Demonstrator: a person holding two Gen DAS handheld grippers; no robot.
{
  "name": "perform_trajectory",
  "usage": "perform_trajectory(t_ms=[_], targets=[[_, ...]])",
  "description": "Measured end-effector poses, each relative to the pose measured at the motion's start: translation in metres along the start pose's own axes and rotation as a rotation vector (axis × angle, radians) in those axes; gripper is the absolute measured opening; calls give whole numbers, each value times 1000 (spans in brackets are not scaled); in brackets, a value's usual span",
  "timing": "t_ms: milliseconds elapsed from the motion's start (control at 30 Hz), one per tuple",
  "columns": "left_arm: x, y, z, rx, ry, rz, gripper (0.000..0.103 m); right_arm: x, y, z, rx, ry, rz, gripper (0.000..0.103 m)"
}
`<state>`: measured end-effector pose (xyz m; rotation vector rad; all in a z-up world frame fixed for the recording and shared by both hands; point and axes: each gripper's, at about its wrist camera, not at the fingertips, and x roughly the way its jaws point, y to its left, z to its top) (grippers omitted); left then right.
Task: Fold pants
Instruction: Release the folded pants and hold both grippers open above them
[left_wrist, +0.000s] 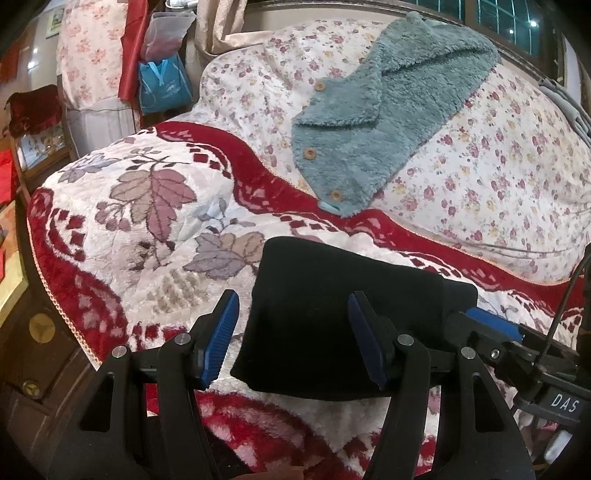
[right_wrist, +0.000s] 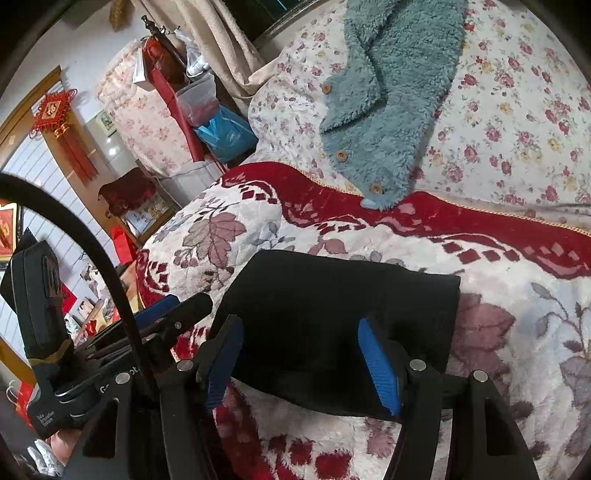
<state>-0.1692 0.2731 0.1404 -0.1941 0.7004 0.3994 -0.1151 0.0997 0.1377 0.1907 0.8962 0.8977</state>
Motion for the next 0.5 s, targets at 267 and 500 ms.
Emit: perform_trajectory(t_ms=[267, 500], targets=[[-1, 4, 0, -24, -5, -3, 61, 1, 0, -2, 4, 5, 8, 63], [-8, -6, -1, 7, -23, -12, 61, -7, -2, -1, 8, -15, 7, 63]])
